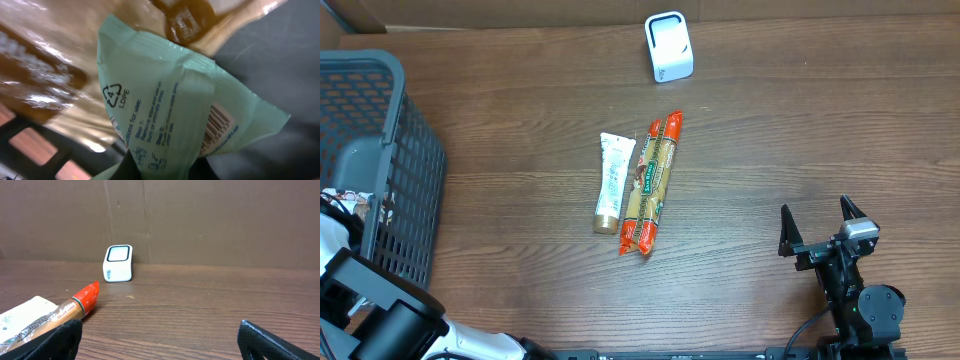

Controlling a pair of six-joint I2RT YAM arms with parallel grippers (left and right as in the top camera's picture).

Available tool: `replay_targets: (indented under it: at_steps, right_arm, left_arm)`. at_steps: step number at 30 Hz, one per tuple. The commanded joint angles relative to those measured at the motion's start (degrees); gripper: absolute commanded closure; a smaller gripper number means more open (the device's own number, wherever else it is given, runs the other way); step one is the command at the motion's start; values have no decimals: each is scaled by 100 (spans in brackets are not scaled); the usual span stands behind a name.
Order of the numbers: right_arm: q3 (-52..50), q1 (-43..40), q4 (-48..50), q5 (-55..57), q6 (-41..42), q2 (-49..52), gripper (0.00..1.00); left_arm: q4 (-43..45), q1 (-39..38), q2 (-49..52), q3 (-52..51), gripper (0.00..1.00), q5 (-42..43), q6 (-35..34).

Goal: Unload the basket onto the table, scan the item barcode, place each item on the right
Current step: 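Reach into the basket and grasp the mint-green packet with the left gripper, then place the mint-green packet left of the Pantene tube and release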

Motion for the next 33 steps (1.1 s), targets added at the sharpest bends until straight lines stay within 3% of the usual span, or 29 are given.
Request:
replay_targets:
  at_steps: [1,12,19,23,26,30,33]
  right_arm:
    - [-61,35,28,52,-24,-57,0]
    - [-61,35,28,52,-24,-57,0]
    - [-61,35,28,52,-24,-57,0]
    - [-61,35,28,52,-24,-57,0]
    - [-61,35,28,52,-24,-57,0]
    - [-61,35,28,52,-24,-57,0]
    - [-61,35,28,52,-24,-57,0]
  left_arm:
    - [-310,-195,-28,933,96,-52,57]
    - [-1624,-962,-57,4319,96,151,-262]
    - [-1746,-1808,-153,6078,96,2835,-704]
    - [-2118,-2559,-284,6271,96,3856,-710]
    - [-2658,-3261,-260,6236,96,3281,-688]
    - [-3117,-4225,-133,5796,96,1357,-831]
    - [-3067,-4723,-125,5003,96,1108,-1080]
